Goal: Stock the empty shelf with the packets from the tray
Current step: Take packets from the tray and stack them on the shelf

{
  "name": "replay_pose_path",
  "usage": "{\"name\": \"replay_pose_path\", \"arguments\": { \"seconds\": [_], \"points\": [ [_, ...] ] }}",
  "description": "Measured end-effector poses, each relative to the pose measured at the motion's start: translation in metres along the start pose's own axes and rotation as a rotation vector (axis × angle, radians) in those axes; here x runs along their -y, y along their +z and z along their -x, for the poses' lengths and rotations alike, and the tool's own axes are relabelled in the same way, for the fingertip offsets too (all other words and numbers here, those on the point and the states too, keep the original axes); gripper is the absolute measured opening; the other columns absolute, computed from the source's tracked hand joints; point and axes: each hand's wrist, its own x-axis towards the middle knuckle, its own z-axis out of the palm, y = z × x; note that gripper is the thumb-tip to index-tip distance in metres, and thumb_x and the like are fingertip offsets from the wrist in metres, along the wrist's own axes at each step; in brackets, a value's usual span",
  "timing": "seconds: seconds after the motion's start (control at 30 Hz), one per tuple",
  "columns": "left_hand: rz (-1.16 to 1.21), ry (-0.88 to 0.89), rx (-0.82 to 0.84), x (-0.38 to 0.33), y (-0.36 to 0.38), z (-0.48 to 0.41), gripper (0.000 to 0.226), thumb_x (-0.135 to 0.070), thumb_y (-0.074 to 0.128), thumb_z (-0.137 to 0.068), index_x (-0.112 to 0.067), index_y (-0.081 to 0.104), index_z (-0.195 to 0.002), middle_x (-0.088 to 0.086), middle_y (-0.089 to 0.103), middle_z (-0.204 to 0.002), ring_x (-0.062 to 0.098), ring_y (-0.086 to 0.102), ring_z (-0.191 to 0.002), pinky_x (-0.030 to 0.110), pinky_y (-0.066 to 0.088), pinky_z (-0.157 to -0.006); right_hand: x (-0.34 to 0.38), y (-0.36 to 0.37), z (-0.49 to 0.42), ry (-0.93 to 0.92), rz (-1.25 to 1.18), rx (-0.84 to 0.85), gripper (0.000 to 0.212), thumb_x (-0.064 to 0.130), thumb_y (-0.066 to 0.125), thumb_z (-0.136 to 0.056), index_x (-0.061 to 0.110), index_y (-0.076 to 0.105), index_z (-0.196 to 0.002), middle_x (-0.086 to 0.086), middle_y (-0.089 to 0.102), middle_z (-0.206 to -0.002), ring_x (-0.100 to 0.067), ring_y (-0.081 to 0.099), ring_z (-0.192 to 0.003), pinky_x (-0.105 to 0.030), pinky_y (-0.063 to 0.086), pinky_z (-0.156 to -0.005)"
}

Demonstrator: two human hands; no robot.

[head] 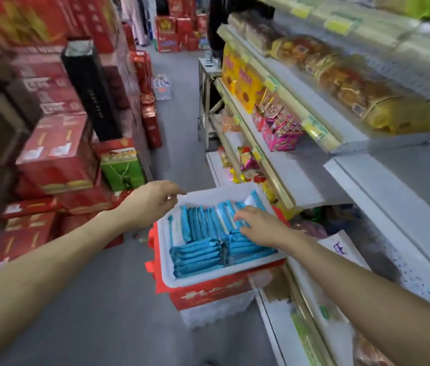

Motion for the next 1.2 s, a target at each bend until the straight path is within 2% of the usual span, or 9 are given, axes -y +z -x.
{"name": "replay_pose_path", "arguments": {
  "seconds": [0.17,0.27,0.4,0.6,0.73,0.83,1.0,1.1,1.2],
  "points": [
    [0.016,-0.055,-0.030,0.031,0.004,0.030,0.025,-0.028,0.057,-0.101,-0.028,0.067,-0.123,-0.005,0.068,-0.106,0.018,0.065,-0.098,0.035,0.052,-0.080,-0.005,0.013,-0.020,0.005,0.051,0.125,0.015,0.015,0.055,-0.094,0.024,0.049,-0.104,-0.001,0.060,-0.099,-0.024,0.058,-0.088,-0.043,0.049,-0.077],
    [0.017,-0.066,-0.046,0.042,0.006,0.041,0.026,-0.029,0.056,-0.102,-0.026,0.068,-0.125,-0.007,0.069,-0.108,0.014,0.062,-0.101,0.031,0.048,-0.080,-0.012,0.006,-0.021,-0.027,0.036,0.137,0.020,0.011,0.059,-0.092,0.025,0.045,-0.093,0.003,0.057,-0.089,-0.015,0.054,-0.077,-0.037,0.044,-0.070],
    [0.022,-0.091,-0.041,0.049,0.011,0.045,0.027,-0.026,0.056,-0.101,-0.028,0.067,-0.126,-0.011,0.067,-0.106,0.007,0.058,-0.093,0.023,0.039,-0.073,-0.023,-0.007,-0.022,-0.052,0.064,0.209,0.026,0.008,0.064,-0.087,0.029,0.049,-0.085,0.009,0.057,-0.090,-0.012,0.054,-0.080,-0.035,0.045,-0.071],
    [0.026,-0.075,-0.008,0.045,0.014,0.037,0.029,-0.026,0.053,-0.102,-0.030,0.066,-0.127,-0.009,0.068,-0.114,0.011,0.063,-0.101,0.027,0.052,-0.081,-0.025,-0.008,-0.022,-0.042,0.048,0.215,0.021,0.014,0.065,-0.092,0.028,0.050,-0.088,0.009,0.059,-0.091,-0.014,0.056,-0.083,-0.035,0.047,-0.073],
    [0.043,-0.060,-0.012,0.038,0.016,0.029,0.028,-0.025,0.053,-0.103,-0.031,0.066,-0.127,-0.018,0.057,-0.101,0.002,0.057,-0.088,0.010,0.038,-0.067,-0.023,-0.010,-0.019,-0.025,0.040,0.137,0.011,0.012,0.058,-0.096,0.020,0.051,-0.094,0.004,0.060,-0.088,-0.015,0.055,-0.079,-0.031,0.041,-0.065],
    [0.045,-0.056,-0.002,0.034,0.016,0.026,0.028,-0.027,0.052,-0.103,-0.035,0.065,-0.127,-0.021,0.055,-0.099,0.002,0.060,-0.086,0.014,0.043,-0.066,-0.019,-0.009,-0.017,-0.029,0.122,0.143,0.015,0.008,0.056,-0.094,0.021,0.049,-0.095,0.005,0.059,-0.089,-0.015,0.054,-0.079,-0.030,0.038,-0.061],
    [0.045,-0.028,-0.009,0.026,0.014,0.025,0.028,-0.026,0.053,-0.102,-0.034,0.065,-0.126,-0.020,0.058,-0.104,0.003,0.059,-0.089,0.017,0.046,-0.071,-0.014,-0.008,-0.013,-0.038,0.178,0.221,0.026,0.014,0.063,-0.090,0.029,0.043,-0.092,0.006,0.058,-0.092,-0.016,0.056,-0.082,-0.036,0.047,-0.069],
    [0.046,-0.012,-0.015,0.019,0.016,0.025,0.028,-0.026,0.053,-0.102,-0.034,0.066,-0.126,-0.018,0.059,-0.104,0.002,0.059,-0.091,0.016,0.045,-0.073,-0.013,-0.004,-0.008,-0.034,0.181,0.178,0.025,0.016,0.060,-0.093,0.029,0.038,-0.092,0.006,0.055,-0.086,-0.013,0.053,-0.075,-0.034,0.042,-0.061],
    [0.044,0.008,0.000,0.017,0.018,0.026,0.029,-0.028,0.052,-0.102,-0.037,0.064,-0.127,-0.017,0.062,-0.108,0.004,0.060,-0.094,0.018,0.047,-0.076,-0.010,0.000,-0.001,-0.017,0.150,0.083,0.023,0.017,0.057,-0.094,0.028,0.036,-0.092,0.004,0.055,-0.083,-0.016,0.054,-0.073,-0.040,0.045,-0.063]
  ]
}}
